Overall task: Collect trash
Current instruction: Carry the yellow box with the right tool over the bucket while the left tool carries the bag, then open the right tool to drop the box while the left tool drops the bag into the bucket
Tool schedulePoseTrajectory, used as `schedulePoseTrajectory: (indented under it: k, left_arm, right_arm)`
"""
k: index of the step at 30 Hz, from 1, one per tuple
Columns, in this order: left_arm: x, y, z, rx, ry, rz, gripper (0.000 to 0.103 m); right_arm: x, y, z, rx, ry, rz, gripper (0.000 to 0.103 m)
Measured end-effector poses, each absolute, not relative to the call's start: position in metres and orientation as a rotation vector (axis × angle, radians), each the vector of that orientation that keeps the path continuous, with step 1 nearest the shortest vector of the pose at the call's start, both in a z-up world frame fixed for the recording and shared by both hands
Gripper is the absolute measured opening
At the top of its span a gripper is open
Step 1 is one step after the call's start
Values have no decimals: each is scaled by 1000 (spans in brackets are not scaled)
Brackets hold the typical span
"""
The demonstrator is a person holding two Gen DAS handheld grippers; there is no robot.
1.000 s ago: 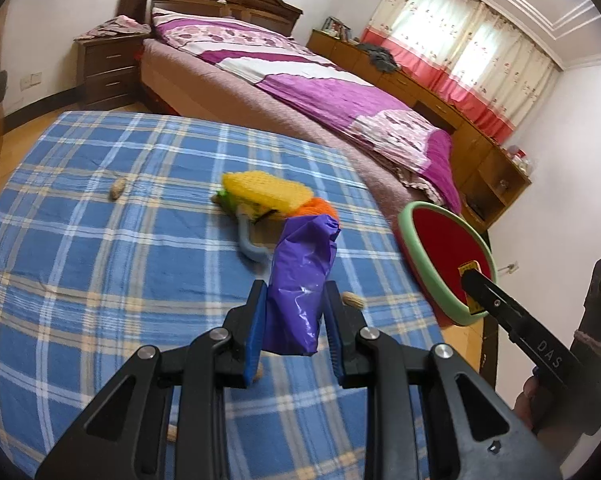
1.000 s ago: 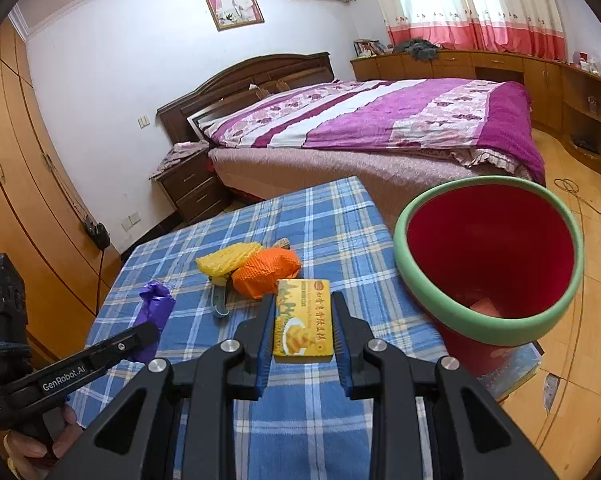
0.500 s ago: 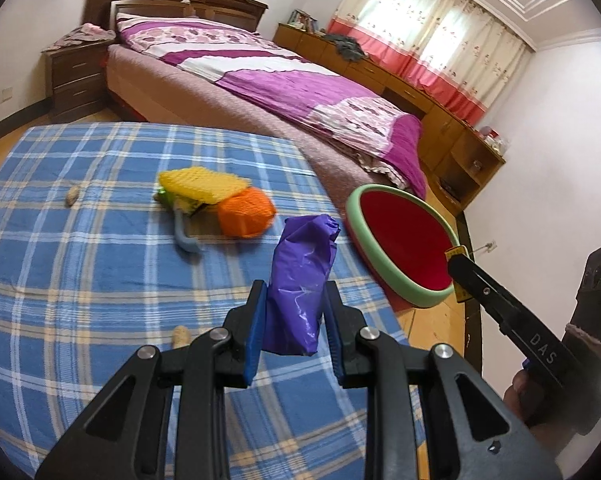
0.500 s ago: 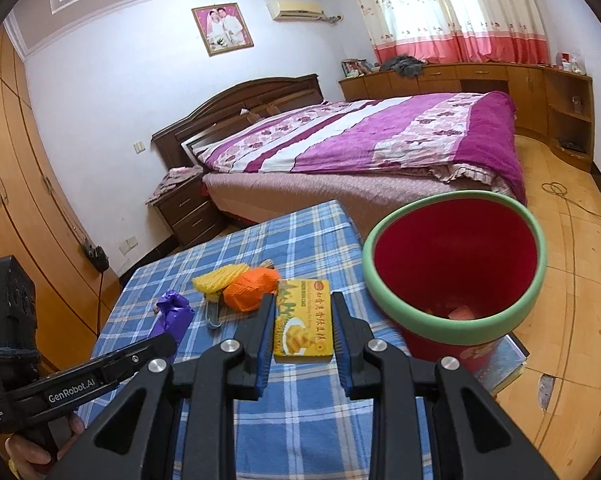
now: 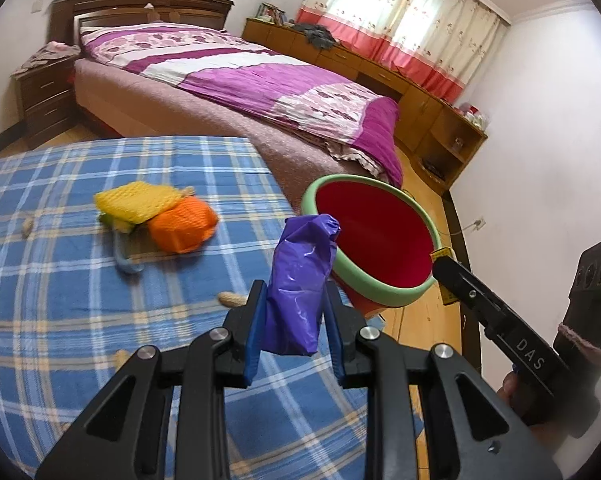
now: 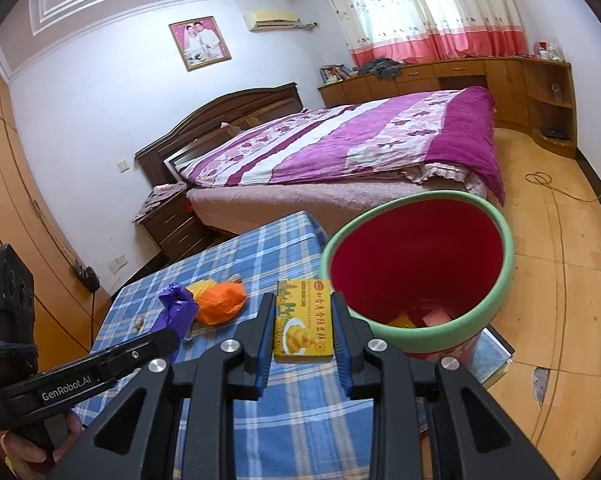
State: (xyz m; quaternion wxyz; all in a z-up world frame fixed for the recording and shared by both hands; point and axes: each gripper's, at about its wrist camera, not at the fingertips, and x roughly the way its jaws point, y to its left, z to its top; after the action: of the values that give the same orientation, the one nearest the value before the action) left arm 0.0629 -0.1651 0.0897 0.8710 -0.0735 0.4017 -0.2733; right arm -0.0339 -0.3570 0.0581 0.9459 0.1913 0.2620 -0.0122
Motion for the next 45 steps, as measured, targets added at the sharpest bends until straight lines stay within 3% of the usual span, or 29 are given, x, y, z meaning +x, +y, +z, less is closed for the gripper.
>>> schedulePoseTrajectory:
  k: [36,43,45]
  left_arm:
    - [140,-317,33,44,942,-702,28]
    - [143,-320,29,53,939,-690,42]
    - [144,-320,29,52,942,-686,44]
  right_arm:
    - [8,-463,-10,522,647,-207,29]
    - [14,-469,-19,544,661,-205,30]
    - [15,-470,-21,558,664,-204,36]
